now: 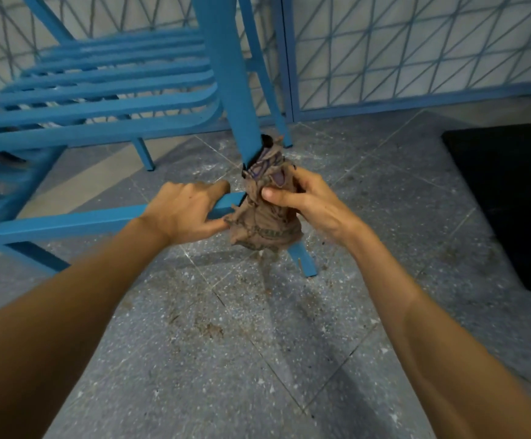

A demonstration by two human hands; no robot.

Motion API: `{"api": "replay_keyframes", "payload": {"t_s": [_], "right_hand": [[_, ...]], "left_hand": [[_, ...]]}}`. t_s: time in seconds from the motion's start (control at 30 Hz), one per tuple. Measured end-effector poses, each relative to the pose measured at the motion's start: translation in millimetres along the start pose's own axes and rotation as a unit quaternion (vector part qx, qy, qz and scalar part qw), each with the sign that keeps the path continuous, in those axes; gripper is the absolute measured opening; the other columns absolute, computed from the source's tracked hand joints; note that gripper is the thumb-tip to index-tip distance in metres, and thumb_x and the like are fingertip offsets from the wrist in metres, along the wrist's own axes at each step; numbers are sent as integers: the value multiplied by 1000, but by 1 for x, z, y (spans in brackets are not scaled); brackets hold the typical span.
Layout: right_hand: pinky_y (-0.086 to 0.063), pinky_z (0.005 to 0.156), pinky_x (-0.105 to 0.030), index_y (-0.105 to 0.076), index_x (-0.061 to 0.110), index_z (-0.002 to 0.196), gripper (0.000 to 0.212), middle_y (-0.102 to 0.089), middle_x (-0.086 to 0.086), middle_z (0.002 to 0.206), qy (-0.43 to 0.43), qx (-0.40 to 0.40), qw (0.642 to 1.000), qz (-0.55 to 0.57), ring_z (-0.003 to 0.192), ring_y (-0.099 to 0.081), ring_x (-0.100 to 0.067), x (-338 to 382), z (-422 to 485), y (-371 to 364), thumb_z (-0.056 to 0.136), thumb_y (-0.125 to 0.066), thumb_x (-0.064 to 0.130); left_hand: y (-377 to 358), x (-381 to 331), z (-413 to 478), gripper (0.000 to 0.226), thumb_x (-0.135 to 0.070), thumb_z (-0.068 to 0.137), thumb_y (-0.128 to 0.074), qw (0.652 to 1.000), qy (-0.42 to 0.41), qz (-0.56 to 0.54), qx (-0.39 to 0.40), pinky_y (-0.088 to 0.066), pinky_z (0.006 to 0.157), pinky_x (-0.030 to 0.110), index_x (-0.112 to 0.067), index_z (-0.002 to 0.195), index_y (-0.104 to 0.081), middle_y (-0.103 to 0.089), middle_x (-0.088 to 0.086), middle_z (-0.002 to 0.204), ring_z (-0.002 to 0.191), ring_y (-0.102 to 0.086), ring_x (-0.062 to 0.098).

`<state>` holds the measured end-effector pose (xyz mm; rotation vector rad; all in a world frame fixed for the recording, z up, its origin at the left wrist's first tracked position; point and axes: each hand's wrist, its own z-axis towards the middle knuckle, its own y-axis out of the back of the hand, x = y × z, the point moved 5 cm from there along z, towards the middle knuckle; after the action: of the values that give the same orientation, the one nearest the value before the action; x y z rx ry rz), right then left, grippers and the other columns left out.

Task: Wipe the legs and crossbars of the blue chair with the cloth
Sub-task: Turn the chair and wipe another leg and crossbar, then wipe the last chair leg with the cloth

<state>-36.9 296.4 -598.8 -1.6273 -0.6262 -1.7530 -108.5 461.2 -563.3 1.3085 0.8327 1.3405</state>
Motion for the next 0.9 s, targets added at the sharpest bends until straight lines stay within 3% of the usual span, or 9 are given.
{"api": "replay_keyframes", "payload": {"t_s": [0.1,0.17,0.23,0.3,0.4,0.47,0.57,0.7,0.9], "right_hand": [[-52,92,-38,-62,13,106,36,-70,-4,101,-15,-4,996,82,99,-66,-23,22,4,2,71,-66,13],[-57,78,-34,-59,7,104,33,-71,-5,87,-13,-30,981,192,81,-68,-20,51,12,5,72,-58,13],[-59,66,-30,-60,3,102,26,-72,-8,78,-21,-59,950,306,68,-69,-20,83,31,10,83,-50,18],[-59,66,-31,-61,1,95,30,-71,-13,78,-53,-97,935,338,68,-69,-24,111,59,16,93,-39,21],[-58,70,-33,-62,4,89,35,-70,-15,80,-106,-92,950,277,75,-67,-28,134,91,7,95,-37,27],[-59,73,-38,-64,3,100,37,-71,-16,91,-136,-87,953,257,83,-69,-29,135,99,-3,95,-39,29],[-52,91,-42,-65,2,116,41,-65,-20,118,-155,-95,955,236,106,-64,-32,127,101,-12,95,-45,32],[-50,40,-22,-63,6,40,66,-60,-8,44,-164,-95,953,236,40,-61,-19,122,95,-19,100,-41,25],[-39,31,-16,-54,9,29,76,-49,-3,32,-134,-97,950,265,29,-52,-13,132,107,-16,102,-39,23]], "left_hand": [[-4,-6,-3,77,-72,74,-12,992,65,-21,103,-35,93,48,-23,124,-43,-57,5,119,108,-52,25],[8,-12,-11,65,-64,76,-30,979,127,-121,106,-28,104,53,-26,128,-42,-52,-1,127,119,-47,22],[42,-22,-18,42,-39,81,-49,935,196,-291,-54,-40,101,46,-22,119,-50,-59,-3,117,111,-55,15],[90,-33,-24,21,-21,86,-55,850,263,-368,-269,-49,88,33,-16,106,-55,-61,-4,101,92,-59,5],[155,-45,-13,32,-27,85,-61,770,296,-361,-435,-46,85,28,-10,111,-51,-53,1,105,92,-53,11],[185,-44,8,53,-41,82,-63,773,291,-333,-455,-43,90,28,-10,122,-47,-48,2,116,103,-50,12],[213,-36,43,66,-51,80,-61,825,269,-289,-405,-44,85,29,-8,127,-44,-52,5,116,104,-52,17],[224,-18,63,33,-30,74,-63,829,237,-333,-382,-46,60,35,-11,100,-54,-51,-9,69,67,-51,17],[225,-14,66,21,-28,69,-63,843,233,-341,-345,-50,62,34,-18,84,-54,-57,-7,66,72,-61,22]]}}
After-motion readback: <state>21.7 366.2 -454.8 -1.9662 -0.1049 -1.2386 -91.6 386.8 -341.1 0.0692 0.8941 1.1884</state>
